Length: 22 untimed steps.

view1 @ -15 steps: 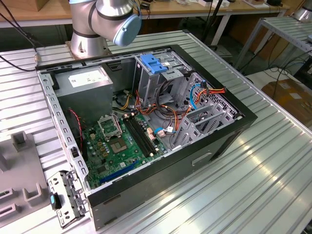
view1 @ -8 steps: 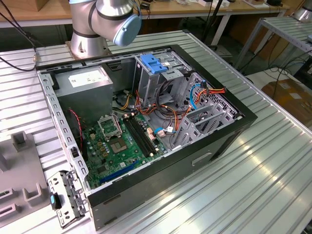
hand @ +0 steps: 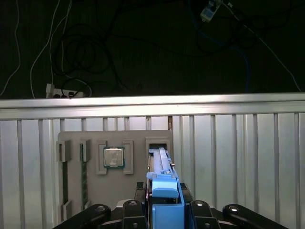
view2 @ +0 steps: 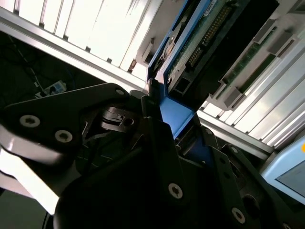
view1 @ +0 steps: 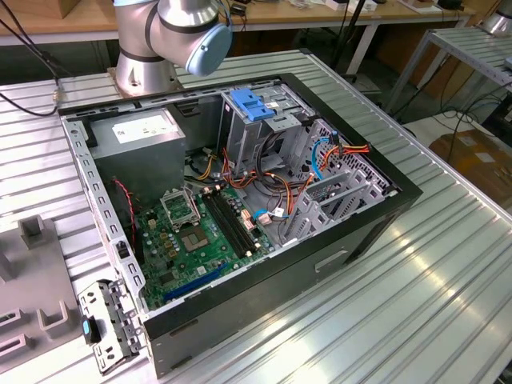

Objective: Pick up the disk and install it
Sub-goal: 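Pick up the disk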

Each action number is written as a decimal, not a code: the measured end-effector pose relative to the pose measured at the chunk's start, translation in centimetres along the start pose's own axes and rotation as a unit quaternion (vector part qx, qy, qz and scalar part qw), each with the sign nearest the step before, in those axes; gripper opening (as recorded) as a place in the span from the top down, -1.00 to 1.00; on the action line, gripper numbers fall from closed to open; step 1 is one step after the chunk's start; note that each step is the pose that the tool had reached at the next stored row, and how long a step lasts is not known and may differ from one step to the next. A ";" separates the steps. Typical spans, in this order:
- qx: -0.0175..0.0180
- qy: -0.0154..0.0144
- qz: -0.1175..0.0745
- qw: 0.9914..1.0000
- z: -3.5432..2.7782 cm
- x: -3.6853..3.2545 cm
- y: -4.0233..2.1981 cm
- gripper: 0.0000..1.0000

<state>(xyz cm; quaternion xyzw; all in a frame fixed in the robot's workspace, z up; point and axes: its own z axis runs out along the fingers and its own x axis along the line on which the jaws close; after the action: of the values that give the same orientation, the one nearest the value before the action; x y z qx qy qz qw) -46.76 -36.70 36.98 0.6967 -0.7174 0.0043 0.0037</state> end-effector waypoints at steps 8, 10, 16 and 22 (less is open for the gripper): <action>0.000 0.000 0.000 1.000 -0.34 0.00 0.00 0.25; 0.000 0.000 0.000 1.000 -0.42 0.01 0.00 0.25; 0.000 0.000 0.000 1.000 -0.77 0.01 0.00 0.25; 0.000 0.000 0.000 1.000 -1.11 0.01 0.00 0.25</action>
<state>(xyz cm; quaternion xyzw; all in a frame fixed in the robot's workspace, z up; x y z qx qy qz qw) -46.76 -36.70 38.09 0.6966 -0.7174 0.0044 0.0037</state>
